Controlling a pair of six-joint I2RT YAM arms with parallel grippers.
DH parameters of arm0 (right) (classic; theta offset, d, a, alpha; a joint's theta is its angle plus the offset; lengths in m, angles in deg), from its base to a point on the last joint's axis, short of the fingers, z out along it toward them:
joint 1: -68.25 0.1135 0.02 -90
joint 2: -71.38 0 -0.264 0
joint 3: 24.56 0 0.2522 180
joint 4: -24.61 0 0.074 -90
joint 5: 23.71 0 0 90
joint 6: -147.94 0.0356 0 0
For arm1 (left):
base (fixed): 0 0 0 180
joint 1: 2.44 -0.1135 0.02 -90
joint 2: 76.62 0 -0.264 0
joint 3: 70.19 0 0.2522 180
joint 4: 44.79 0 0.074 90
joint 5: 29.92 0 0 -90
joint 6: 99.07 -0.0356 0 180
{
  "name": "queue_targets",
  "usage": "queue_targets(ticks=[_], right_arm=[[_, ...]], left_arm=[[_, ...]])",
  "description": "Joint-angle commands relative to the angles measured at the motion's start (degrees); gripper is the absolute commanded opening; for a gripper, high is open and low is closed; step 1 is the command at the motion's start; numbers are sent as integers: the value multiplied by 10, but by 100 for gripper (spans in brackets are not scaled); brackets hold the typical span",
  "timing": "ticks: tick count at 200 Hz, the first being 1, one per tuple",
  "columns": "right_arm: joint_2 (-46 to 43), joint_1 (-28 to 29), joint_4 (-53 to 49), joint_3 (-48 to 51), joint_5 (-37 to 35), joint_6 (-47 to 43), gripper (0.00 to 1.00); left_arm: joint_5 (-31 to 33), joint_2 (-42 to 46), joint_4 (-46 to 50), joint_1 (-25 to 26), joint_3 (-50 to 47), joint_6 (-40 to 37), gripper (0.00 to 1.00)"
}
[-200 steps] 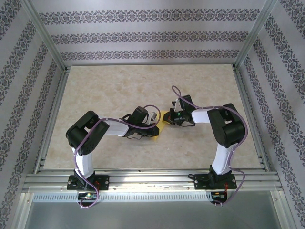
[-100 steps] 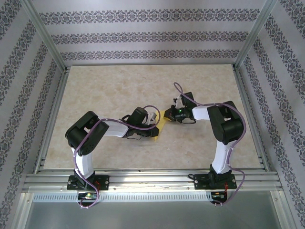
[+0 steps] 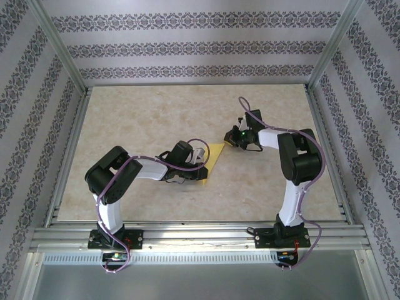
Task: Fold a paper plane with a square sheet of paper (pick it up from the middle)
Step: Fold the wing for the fifth time at the center of the table.
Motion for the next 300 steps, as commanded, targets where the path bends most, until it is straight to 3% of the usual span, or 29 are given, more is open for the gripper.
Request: queue_targets(ticks=[1, 51, 120, 256, 300], right_arm=[[-46, 1, -29, -10, -12, -20, 4], [-175, 10, -26, 64, -14, -20, 5], [-215, 52, -12, 150, 8, -8, 5], [-122, 97, -6, 118, 47, -22, 0], [-86, 104, 0, 97, 25, -19, 0]], left_arm=[[-5, -10, 112, -4, -26, -14, 0], [-2, 5, 110, -4, -20, -12, 0], [-24, 19, 109, -4, -43, -19, 0], [-34, 10, 107, -4, -37, -23, 0], [-34, 12, 109, -4, -37, -24, 0]])
